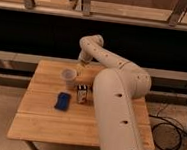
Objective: Knock the eraser over
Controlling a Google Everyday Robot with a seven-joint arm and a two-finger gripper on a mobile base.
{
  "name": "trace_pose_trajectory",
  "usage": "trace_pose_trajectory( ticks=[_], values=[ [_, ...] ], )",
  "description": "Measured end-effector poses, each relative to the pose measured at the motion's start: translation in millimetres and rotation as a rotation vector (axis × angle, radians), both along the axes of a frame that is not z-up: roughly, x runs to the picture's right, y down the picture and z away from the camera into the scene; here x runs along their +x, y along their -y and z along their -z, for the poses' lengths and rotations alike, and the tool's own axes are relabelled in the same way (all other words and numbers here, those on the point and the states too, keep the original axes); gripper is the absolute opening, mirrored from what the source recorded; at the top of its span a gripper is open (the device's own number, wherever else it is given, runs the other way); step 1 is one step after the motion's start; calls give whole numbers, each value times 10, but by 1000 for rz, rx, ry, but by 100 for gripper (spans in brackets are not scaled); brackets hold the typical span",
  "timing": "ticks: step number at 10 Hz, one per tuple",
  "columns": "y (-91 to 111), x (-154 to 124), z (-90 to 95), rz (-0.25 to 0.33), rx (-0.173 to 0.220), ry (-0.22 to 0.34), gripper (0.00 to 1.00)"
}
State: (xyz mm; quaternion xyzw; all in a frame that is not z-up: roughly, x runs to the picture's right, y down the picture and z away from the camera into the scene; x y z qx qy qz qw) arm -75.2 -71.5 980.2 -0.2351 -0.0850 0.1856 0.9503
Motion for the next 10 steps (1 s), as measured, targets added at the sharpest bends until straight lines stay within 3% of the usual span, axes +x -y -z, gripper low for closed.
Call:
trace_pose_trajectory(
  ticks=[4,8,9,10],
  values=[
    [-1,0,0,0,0,0,77],
    [50,10,-2,9,18,-12,39],
    [123,36,4,18,41,-31,32],
    [357,76,67,42,109,-75,19]
  ],
)
